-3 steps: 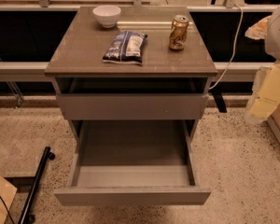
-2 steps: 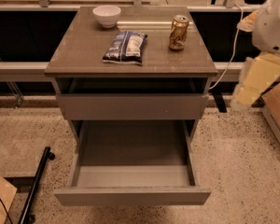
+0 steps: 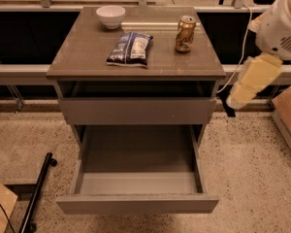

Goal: Place orange can into middle drawer

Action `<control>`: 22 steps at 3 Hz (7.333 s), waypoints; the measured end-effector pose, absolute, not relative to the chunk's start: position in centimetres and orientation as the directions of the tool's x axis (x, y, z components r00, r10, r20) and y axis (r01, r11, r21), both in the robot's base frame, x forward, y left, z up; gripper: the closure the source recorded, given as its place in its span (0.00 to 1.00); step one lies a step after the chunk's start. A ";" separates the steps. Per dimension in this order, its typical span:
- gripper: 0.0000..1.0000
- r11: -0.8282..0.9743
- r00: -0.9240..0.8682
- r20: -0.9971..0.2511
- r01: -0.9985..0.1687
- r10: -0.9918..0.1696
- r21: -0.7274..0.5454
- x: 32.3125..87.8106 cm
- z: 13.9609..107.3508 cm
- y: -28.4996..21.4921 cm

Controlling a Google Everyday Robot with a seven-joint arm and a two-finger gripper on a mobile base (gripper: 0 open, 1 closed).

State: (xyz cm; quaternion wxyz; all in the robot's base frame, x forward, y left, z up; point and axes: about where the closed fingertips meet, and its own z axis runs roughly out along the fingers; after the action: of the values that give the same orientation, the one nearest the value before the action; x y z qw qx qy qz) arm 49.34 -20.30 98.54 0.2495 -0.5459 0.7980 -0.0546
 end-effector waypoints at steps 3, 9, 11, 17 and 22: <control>0.00 0.621 -0.309 -0.661 -0.722 -0.684 -0.305 65.2 96.6 -20.6; 0.00 0.849 -0.289 -0.923 -0.524 -0.252 -0.068 81.3 91.4 -18.6; 0.12 0.835 -0.287 -0.936 -0.550 -0.203 -0.012 87.7 89.1 -18.0; 1.00 0.631 -0.128 -0.870 -0.739 -0.476 -0.236 64.0 97.3 -15.3; 1.00 0.436 -0.110 -0.849 -0.887 -0.516 -0.150 57.3 85.1 -5.5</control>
Offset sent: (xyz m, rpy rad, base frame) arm 0.1760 -0.0048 -0.0167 0.4218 -0.2121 -0.1572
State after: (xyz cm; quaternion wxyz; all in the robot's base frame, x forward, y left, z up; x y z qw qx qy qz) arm 57.27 -5.55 85.14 0.4526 -0.4898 0.7164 0.2051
